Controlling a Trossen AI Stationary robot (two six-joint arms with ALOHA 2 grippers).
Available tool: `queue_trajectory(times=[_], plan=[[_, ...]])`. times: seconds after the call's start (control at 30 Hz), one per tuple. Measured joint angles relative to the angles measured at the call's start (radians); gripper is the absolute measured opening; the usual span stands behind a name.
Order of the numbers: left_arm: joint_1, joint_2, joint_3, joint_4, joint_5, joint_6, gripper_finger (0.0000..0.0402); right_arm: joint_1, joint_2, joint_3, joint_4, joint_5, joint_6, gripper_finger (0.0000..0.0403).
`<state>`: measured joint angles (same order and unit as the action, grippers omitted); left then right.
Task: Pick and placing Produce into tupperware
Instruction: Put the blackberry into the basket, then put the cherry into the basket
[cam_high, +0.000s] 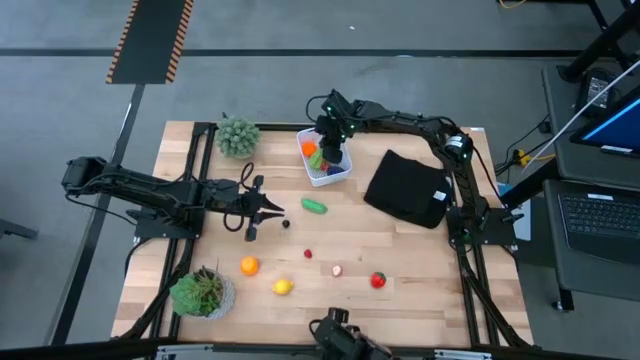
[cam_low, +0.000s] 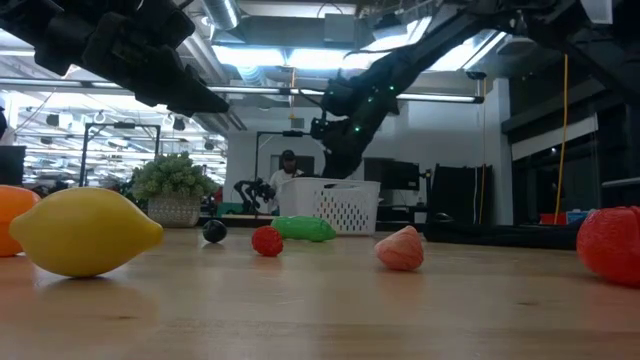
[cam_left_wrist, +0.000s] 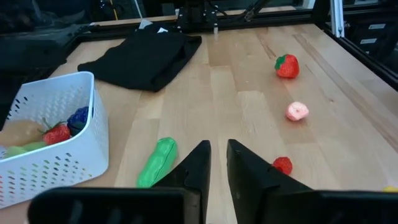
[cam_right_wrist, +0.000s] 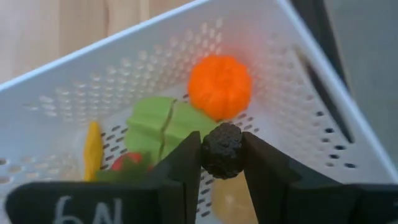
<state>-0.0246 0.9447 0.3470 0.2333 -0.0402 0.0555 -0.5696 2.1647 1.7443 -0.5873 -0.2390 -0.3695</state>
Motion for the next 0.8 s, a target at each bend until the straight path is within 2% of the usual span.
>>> queue_trajectory(times=[0.13,0.4,0.63,0.8], plan=[[0.0,0.0,0.0,0.0,0.0,0.006,0.0035,-0.013,0.0,0.0,0.016,0.0,0.006,0.0121],[0.0,0.0,0.0,0.0,0.0,0.006,0.0018,-0.027,0.0,0.0,0.036,0.0,0.032,0.0107],[0.0,0.0,0.0,0.0,0.0,0.006,0.0005,-0.028,0.0,0.0,0.072,0.0,0.05,0.0151],[0.0,0.0,0.0,-0.001,0.0,0.007,0.0002,-0.028,0.0,0.0,0.068,0.001,0.051,0.0162]])
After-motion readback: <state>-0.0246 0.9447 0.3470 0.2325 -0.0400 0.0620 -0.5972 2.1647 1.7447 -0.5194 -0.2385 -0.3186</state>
